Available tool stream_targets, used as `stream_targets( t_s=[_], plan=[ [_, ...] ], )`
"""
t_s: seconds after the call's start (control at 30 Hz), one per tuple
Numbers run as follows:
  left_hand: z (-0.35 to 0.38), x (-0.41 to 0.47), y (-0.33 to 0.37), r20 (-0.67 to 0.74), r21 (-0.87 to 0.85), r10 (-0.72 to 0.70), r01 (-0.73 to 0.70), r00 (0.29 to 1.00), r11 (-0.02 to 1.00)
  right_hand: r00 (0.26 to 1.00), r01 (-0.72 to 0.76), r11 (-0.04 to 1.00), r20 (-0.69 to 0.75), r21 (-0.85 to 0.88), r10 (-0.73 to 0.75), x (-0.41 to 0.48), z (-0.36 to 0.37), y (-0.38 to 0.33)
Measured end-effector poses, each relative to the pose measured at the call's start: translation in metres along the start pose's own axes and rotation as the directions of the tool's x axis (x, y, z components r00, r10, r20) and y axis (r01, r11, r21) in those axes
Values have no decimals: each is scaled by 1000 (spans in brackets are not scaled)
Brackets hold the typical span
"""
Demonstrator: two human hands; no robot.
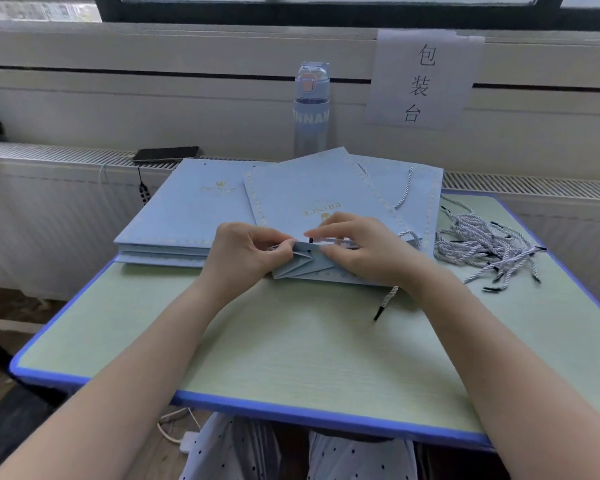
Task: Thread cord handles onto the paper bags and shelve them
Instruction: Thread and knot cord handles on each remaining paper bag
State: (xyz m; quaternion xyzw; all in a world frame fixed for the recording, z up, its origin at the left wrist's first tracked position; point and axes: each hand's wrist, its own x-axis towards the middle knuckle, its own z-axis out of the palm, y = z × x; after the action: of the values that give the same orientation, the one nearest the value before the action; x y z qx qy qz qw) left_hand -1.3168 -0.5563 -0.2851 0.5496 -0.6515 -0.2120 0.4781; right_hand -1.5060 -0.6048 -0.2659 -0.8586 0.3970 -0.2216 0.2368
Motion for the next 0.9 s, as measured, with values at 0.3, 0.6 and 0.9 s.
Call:
stream_targets(
  t_s=[0.3, 0.6, 0.9],
  plan=[
    [0, -2, 2, -14, 14, 63, -62, 998, 998, 993, 115, 969, 31, -221, -111, 1, 4, -1],
    [1, -2, 7, -102, -85, 25, -34, 994, 996, 927, 257, 924, -200, -284, -319, -1, -3, 3],
    [-7, -2, 14, -339, -236, 26, -112, 940, 965, 577, 302, 859, -638, -413, -510, 0, 15, -13]
  ],
)
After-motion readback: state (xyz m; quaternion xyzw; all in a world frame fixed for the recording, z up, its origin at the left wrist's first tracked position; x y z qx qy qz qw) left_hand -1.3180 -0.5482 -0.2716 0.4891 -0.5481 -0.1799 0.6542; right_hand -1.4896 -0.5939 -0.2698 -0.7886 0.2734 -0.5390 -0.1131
